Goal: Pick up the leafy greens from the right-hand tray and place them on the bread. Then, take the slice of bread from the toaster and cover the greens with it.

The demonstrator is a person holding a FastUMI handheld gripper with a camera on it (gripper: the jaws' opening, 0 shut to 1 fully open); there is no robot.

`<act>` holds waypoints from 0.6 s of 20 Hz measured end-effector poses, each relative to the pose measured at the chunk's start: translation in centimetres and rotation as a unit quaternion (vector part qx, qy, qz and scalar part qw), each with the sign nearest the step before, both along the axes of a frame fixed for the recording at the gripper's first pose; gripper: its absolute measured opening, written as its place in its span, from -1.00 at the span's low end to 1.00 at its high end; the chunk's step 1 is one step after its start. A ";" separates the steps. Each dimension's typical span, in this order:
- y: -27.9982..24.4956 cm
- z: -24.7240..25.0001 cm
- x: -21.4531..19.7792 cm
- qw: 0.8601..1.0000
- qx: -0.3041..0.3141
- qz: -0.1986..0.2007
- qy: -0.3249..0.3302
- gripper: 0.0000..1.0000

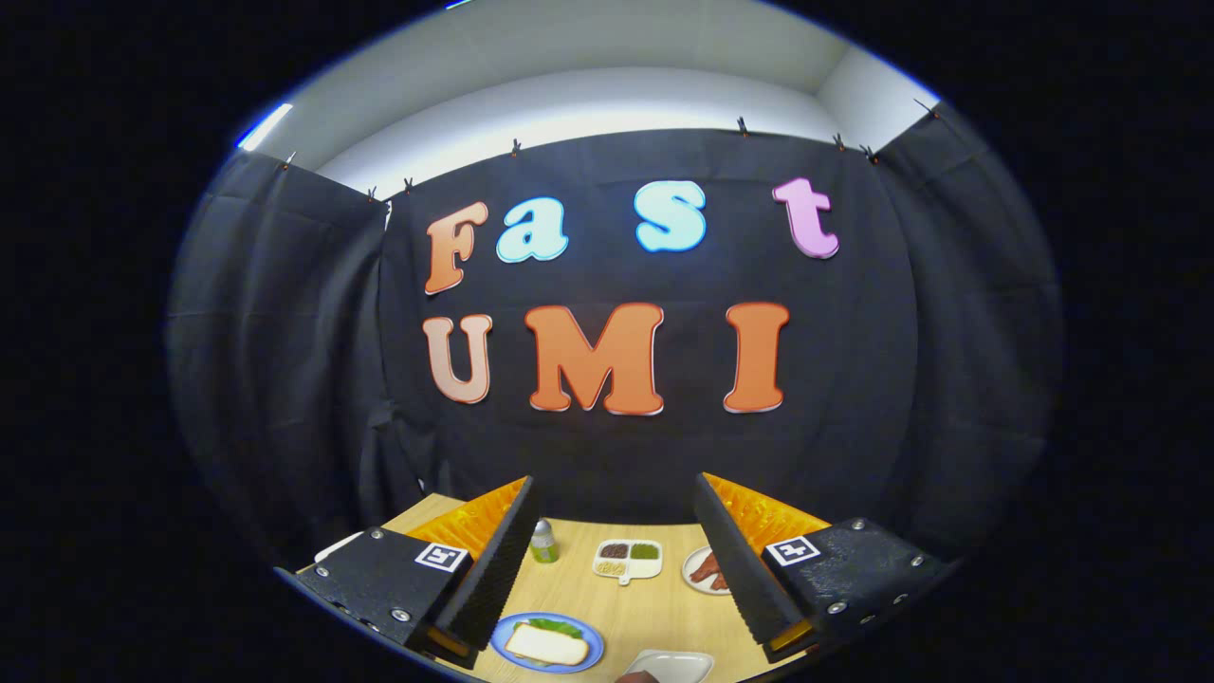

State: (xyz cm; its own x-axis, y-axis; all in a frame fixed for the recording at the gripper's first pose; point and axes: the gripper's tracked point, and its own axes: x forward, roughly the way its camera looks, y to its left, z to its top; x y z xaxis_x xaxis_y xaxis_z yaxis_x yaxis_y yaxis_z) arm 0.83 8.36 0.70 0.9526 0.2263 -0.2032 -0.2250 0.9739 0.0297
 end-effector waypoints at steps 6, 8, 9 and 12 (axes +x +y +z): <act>-1.8 4.3 -1.3 0.996 -0.025 -0.035 -0.076 0.96; -1.8 5.0 -1.4 0.995 -0.023 -0.038 -0.088 0.96; -1.7 5.1 -1.5 0.995 -0.019 -0.037 -0.091 0.96; -1.9 4.9 -1.4 0.994 -0.016 -0.041 -0.095 0.96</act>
